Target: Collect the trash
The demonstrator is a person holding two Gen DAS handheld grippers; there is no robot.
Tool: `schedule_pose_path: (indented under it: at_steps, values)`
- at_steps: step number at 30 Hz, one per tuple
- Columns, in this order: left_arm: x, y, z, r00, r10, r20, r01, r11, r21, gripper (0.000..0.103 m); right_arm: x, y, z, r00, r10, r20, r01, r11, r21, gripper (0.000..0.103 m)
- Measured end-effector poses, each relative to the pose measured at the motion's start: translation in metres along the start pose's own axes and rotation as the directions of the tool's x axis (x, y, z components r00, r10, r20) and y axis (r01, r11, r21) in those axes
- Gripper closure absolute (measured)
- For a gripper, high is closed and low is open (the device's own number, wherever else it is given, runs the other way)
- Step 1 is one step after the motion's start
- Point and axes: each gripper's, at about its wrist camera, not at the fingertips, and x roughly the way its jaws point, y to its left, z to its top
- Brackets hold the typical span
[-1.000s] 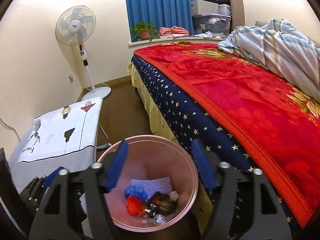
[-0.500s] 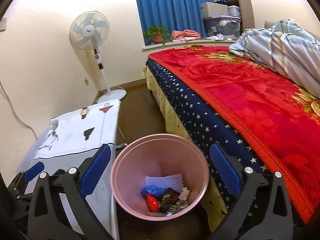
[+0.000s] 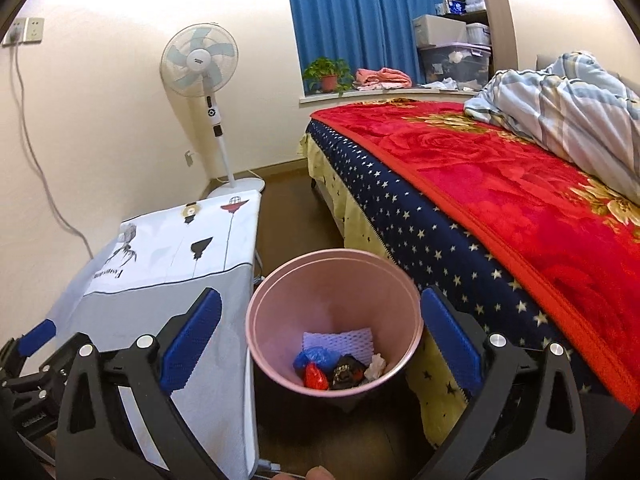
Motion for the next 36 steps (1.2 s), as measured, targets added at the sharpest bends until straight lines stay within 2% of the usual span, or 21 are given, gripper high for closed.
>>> schedule_pose_path:
  at_steps: [5,11,15,23,36]
  values:
    - [-0.021,0.008,-0.014,1.000,0.028,0.007,-0.029,0.999,0.019,0.008,-0.012,0.012,-0.012,1.000,0.002,-0.005,-0.002,0.999,-0.034,0.005]
    - [-0.038,0.022,-0.019,0.996,0.081,0.038,-0.080,0.996,-0.028,0.008,-0.020,0.026,-0.025,1.000,0.012,-0.019,-0.014,0.997,-0.070,0.005]
    - [-0.034,0.028,-0.023,0.995,0.092,0.029,-0.091,0.994,-0.060,0.008,-0.019,0.036,-0.031,1.000,0.015,-0.020,-0.017,0.996,-0.093,0.005]
    - [-0.030,0.035,-0.030,0.993,0.119,0.022,-0.117,0.990,-0.073,0.008,-0.009,0.048,-0.038,1.000,-0.002,-0.030,-0.002,0.994,-0.106,0.005]
    - [-0.024,0.044,-0.037,0.988,0.155,0.002,-0.154,0.984,-0.087,0.008,-0.001,0.063,-0.044,0.999,0.017,-0.048,-0.024,0.990,-0.137,0.005]
